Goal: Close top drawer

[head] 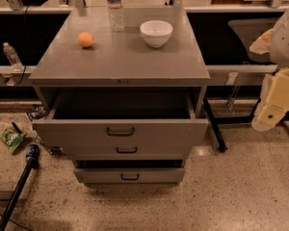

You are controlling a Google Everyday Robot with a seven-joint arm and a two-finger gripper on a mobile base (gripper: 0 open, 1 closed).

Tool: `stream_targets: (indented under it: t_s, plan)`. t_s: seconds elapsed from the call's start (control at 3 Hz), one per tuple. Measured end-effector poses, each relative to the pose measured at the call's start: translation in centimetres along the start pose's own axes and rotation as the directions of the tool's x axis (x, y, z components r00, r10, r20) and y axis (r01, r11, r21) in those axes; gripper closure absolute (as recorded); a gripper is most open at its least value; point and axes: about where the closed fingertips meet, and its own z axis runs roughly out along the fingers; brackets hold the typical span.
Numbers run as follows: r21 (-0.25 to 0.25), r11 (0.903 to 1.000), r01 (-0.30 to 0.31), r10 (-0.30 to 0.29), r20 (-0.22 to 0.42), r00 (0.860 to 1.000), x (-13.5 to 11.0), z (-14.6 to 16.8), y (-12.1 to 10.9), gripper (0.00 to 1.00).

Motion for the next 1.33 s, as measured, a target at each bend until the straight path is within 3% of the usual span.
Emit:
stream_targets:
  t_s: [0.33, 0.67, 1.0, 1.33]
  plan:
    - [0.002, 1.0, 0.001, -0.001, 0.002, 1.0, 0.0, 0.0, 0.0, 0.02]
    - [0.007, 1.0, 0.003, -0.003, 0.006, 1.0, -0.2, 0.0, -0.1, 0.23]
    - [-0.014, 0.9998, -0.011, 0.012, 0.073, 0.997, -0.1, 5.6, 0.2, 0.55]
    - [-0.035, 0.9993, 0.015, -0.01, 0.16, 0.987, -0.2, 12.3, 0.6, 0.78]
